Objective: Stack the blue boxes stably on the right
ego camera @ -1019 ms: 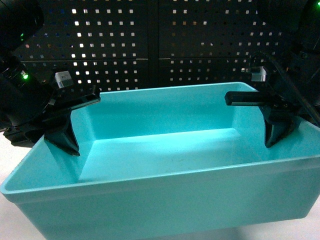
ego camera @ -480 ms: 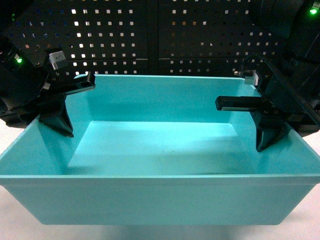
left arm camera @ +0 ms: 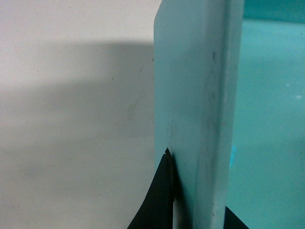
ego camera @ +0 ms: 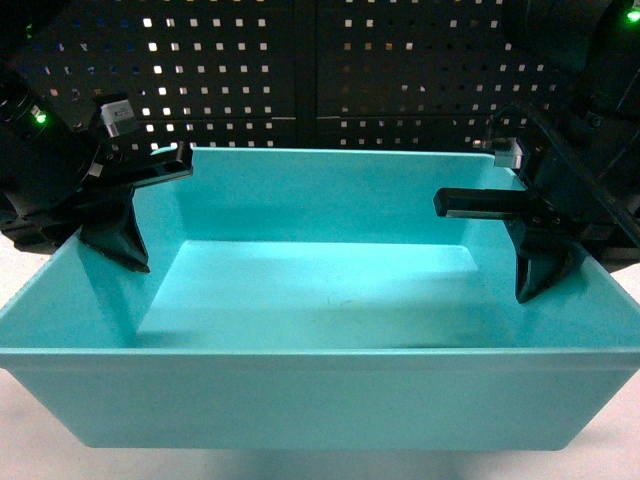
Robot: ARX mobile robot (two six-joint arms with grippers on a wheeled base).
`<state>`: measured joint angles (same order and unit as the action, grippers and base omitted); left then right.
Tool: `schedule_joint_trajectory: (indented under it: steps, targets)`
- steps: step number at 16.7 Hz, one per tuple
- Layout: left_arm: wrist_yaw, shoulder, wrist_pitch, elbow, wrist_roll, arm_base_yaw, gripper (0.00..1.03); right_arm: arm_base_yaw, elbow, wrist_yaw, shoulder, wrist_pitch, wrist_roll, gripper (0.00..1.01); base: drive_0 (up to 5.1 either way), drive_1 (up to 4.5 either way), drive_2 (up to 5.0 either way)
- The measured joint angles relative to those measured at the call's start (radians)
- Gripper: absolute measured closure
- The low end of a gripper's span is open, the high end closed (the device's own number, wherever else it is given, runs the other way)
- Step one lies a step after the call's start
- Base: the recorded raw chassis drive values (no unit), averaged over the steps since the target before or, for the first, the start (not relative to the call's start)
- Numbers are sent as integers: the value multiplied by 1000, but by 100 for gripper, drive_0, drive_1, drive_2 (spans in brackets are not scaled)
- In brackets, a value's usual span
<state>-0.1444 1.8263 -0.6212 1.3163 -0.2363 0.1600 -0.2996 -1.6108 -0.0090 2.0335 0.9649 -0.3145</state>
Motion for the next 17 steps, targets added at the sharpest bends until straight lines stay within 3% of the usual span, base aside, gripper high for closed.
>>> schedule_joint_trajectory:
  steps: [17]
  targets:
    - [-2,0,25,11,0,-2,101,6,0,-18,-5,-8,-7,99,0,0,0]
